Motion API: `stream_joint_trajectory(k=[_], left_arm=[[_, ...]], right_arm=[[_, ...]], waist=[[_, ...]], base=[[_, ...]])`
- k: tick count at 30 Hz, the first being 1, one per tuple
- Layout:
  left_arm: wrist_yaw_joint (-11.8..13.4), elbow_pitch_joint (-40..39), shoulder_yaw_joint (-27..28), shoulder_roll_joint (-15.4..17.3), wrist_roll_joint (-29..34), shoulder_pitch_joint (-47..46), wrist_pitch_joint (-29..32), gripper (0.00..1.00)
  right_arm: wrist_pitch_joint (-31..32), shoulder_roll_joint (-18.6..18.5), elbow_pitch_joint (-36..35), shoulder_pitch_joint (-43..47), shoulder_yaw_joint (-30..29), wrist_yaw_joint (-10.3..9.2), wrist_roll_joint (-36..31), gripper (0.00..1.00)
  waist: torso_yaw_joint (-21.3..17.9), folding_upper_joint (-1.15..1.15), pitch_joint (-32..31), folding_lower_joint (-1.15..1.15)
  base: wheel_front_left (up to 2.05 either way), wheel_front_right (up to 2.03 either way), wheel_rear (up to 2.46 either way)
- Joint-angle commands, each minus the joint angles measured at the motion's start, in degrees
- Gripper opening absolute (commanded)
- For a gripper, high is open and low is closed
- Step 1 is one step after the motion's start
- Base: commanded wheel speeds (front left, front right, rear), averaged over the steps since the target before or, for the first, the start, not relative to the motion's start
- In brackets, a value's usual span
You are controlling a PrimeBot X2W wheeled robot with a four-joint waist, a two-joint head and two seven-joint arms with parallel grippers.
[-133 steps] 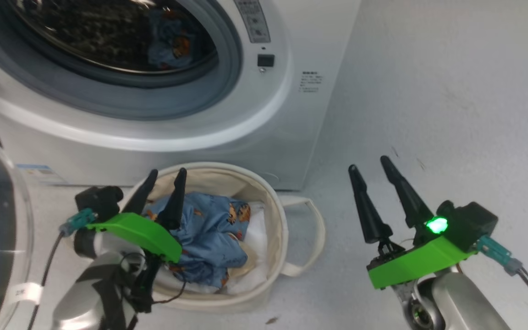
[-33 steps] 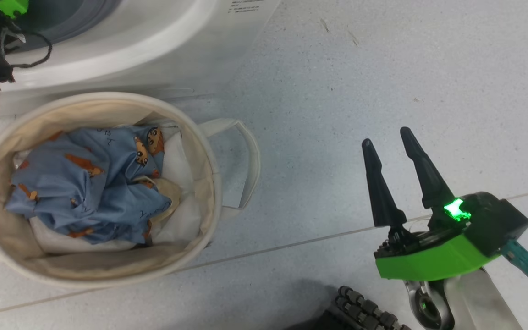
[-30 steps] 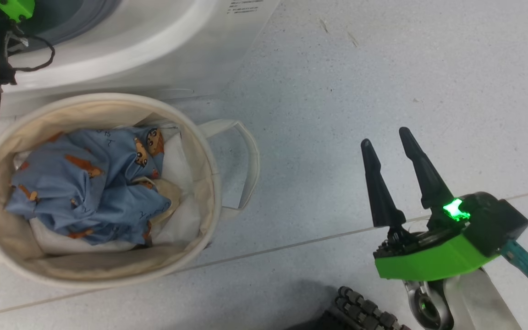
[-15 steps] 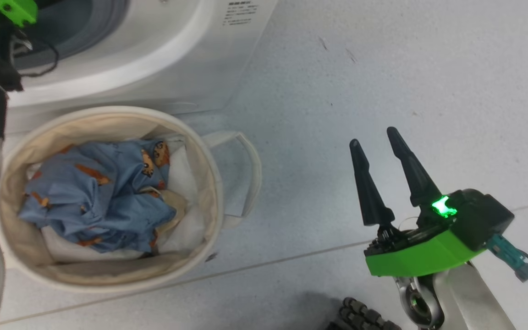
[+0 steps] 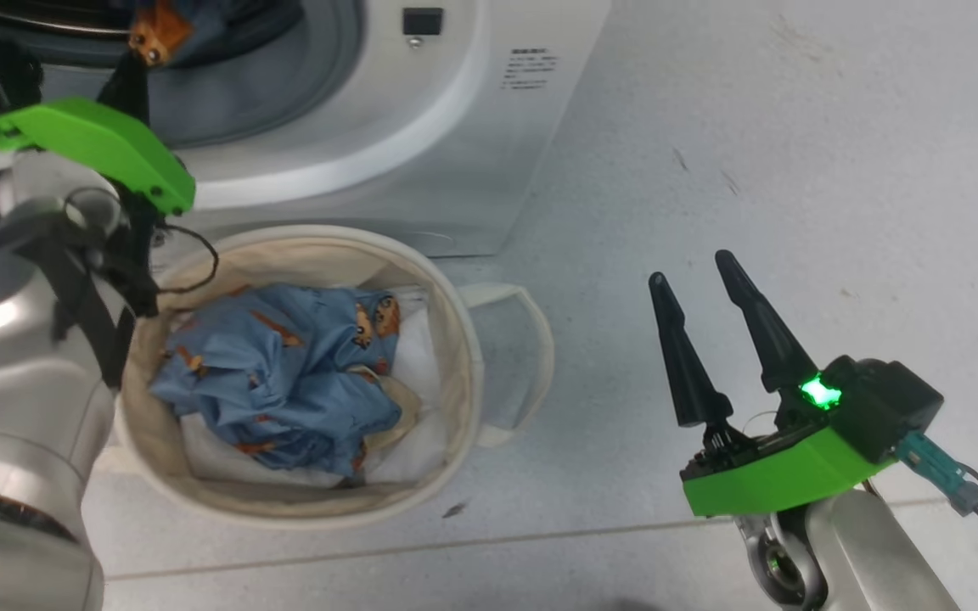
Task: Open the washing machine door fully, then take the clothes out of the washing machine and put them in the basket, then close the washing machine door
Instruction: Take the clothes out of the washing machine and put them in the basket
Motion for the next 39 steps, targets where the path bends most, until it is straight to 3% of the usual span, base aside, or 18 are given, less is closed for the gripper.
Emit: stream_joint_trajectory(k=[1, 13, 23, 27, 34, 39], left_arm=[[-0.4, -1.9, 0.4, 1.7, 0.1, -0.4, -0.9, 0.0], [-0.4, -13.9, -4.9, 3.5, 2.6, 9.0, -6.2, 0.0], [0.3, -31.3, -7.0, 8.8, 6.1, 15.0, -5.4, 0.0], [3.6, -45.0, -6.7, 13.1, 5.5, 16.3, 0.7, 0.0], [13.1, -72.0, -3.3, 22.3, 2.6, 18.5, 13.4, 0.0], [17.7, -81.1, -1.9, 25.7, 1.4, 20.9, 17.2, 0.0]], right_arm=[[-0.2, -0.6, -1.5, 0.0, 1.3, 0.43, 0.5, 1.0], [-0.2, -1.1, 0.4, 1.3, 1.0, 0.43, 2.0, 1.0], [-0.4, -0.8, 2.3, 2.8, 1.5, 0.43, 3.3, 1.0], [-0.5, -0.5, 2.9, 3.8, 1.8, 0.43, 3.6, 1.0], [-0.6, 0.0, 3.3, 4.6, 1.6, 0.43, 3.8, 1.0], [-0.6, 0.4, 3.5, 4.4, 2.2, 0.43, 3.9, 1.0]], waist=[[1.7, 0.0, -1.7, 0.0], [6.1, 0.0, -8.6, 0.0], [11.1, 0.0, -15.1, 0.0], [13.2, 0.0, -17.7, 0.0], [15.4, 0.0, -19.4, 0.0], [15.4, 0.0, -19.2, 0.0]], base=[[0.0, 0.0, 0.0], [0.0, 0.0, 0.0], [0.0, 0.0, 0.0], [0.0, 0.0, 0.0], [0.0, 0.0, 0.0], [0.0, 0.0, 0.0]])
